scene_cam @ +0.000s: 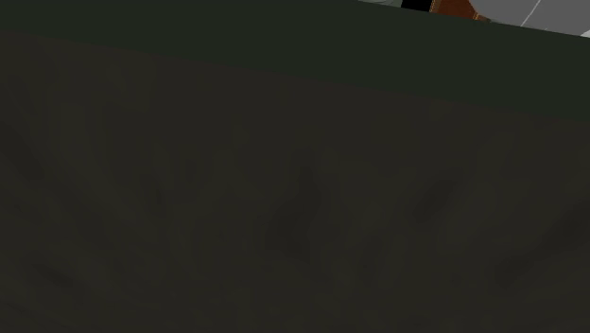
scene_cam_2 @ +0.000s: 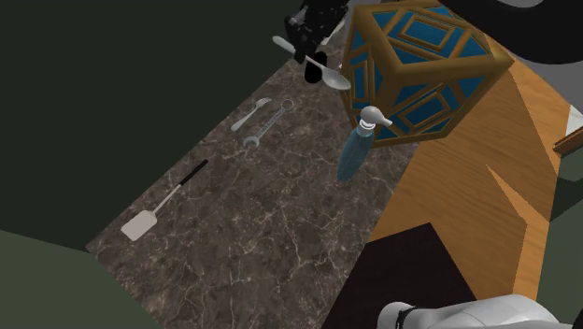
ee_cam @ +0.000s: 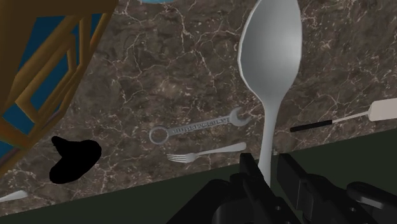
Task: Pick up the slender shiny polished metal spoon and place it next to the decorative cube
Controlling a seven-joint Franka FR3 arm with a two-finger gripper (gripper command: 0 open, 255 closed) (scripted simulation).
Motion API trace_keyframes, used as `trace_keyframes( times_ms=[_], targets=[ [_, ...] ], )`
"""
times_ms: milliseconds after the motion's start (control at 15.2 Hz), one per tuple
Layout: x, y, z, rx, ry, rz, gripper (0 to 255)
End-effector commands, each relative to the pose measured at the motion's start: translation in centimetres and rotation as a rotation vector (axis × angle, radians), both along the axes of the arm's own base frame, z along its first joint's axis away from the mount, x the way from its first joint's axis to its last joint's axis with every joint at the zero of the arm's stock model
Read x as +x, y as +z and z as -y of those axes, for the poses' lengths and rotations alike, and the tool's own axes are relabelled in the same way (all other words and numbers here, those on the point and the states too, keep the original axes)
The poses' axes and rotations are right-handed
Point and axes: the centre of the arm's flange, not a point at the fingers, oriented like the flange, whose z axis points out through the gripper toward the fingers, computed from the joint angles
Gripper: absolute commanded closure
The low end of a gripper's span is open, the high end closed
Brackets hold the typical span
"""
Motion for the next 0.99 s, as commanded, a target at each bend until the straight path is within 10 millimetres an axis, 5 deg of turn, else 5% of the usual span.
trace_keyframes(
  times_ms=[0,924],
  targets=[
    [0.1,-1.1,0.1,0.000,0.000,0.000,255],
    [0.1,-8.4,0.1,0.000,0.000,0.000,255]
  ],
)
